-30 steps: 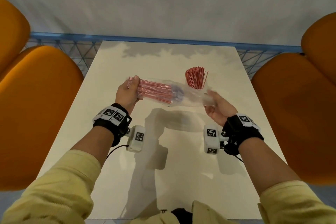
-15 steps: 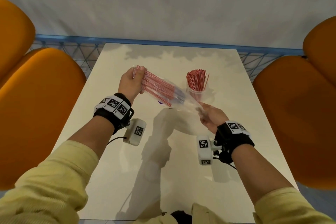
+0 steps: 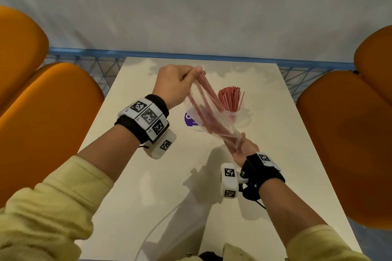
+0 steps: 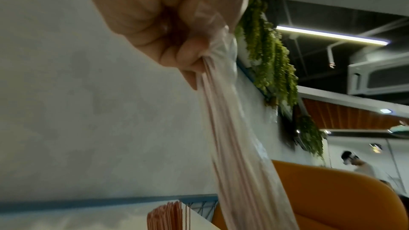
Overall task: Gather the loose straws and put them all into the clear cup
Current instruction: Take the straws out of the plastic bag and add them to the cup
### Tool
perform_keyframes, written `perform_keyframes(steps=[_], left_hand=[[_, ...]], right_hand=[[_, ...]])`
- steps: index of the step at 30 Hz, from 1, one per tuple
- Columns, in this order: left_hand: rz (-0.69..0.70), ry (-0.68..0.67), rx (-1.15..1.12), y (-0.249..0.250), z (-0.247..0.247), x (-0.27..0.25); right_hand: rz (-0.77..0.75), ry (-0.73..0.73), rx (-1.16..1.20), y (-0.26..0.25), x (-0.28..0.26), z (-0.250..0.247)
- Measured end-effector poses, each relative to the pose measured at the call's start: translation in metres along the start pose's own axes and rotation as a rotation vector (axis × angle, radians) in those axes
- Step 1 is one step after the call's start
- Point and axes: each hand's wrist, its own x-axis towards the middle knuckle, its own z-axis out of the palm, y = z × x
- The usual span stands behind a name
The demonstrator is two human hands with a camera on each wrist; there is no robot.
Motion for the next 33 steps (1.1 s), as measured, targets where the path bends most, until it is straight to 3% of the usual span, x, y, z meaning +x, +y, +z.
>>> perform_keyframes(steps=[2, 7, 19, 24, 27, 33], left_hand=[[0.068, -0.013, 0.069, 0.011, -0.003, 0.002], [0.078, 0.062, 0.028, 0.025, -0.003, 0.012], [-0.009, 0.119, -0.261, 0.042, 0.009, 0.021], [-0.145, 0.175, -0.541, 0.040, 0.015, 0.018], [-0.238, 0.190, -0.510, 0.026, 0.023, 0.010], [-0.220, -0.109, -0.299, 0.007, 0.039, -0.013]], right_hand=[[0.008, -0.027, 0.021, -0.001, -0.001, -0.002], [-0.027, -0.097, -0.035, -0.003, -0.012, 0.002], [-0.011, -0.103, -0.141, -0.001, -0.019, 0.017], [-0.032, -0.075, -0.093, -0.001, -0.019, 0.020], [-0.039, -0.044, -0.042, -0.001, -0.015, 0.021], [-0.054, -0.063, -0.020, 0.000, -0.019, 0.026]])
